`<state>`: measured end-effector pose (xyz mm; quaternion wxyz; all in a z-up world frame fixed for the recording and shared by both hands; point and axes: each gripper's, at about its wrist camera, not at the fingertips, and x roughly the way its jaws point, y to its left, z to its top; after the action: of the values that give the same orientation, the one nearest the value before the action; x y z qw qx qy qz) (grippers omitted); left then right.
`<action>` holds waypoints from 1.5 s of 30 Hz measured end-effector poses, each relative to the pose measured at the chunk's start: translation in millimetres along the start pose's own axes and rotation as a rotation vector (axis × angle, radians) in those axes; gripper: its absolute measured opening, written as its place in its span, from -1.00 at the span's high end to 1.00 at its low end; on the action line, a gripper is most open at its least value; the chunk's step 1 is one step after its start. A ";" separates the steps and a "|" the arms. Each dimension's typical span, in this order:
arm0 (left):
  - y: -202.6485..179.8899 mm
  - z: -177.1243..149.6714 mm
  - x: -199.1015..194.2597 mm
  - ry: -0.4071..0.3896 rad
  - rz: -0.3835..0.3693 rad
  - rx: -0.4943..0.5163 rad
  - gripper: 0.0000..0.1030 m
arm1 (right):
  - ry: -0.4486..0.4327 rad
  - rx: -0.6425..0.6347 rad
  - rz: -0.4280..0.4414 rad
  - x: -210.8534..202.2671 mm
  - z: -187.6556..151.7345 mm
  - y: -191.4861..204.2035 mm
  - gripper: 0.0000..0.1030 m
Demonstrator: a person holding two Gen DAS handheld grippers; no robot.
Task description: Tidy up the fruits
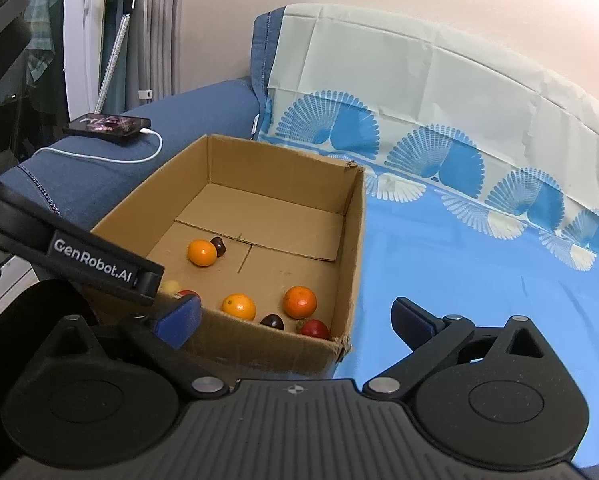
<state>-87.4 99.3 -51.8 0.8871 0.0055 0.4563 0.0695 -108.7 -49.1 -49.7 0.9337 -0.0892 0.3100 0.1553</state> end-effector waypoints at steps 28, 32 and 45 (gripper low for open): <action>-1.9 -18.3 -34.5 -0.079 0.064 -0.005 -1.00 | -0.056 0.017 -0.043 -38.4 -12.5 2.5 -0.98; 1.6 -17.3 -31.7 -0.068 0.084 -0.017 -1.00 | -0.057 0.019 -0.042 -37.4 -12.1 1.5 -0.98; 8.0 -20.6 -29.5 -0.030 0.086 -0.076 -1.00 | -0.099 0.058 -0.032 -41.0 -12.2 -0.8 -0.99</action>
<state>-121.9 102.4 -39.4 0.8895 -0.0075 0.4394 0.1249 -146.3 -62.7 -34.4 0.9525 -0.0592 0.2664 0.1353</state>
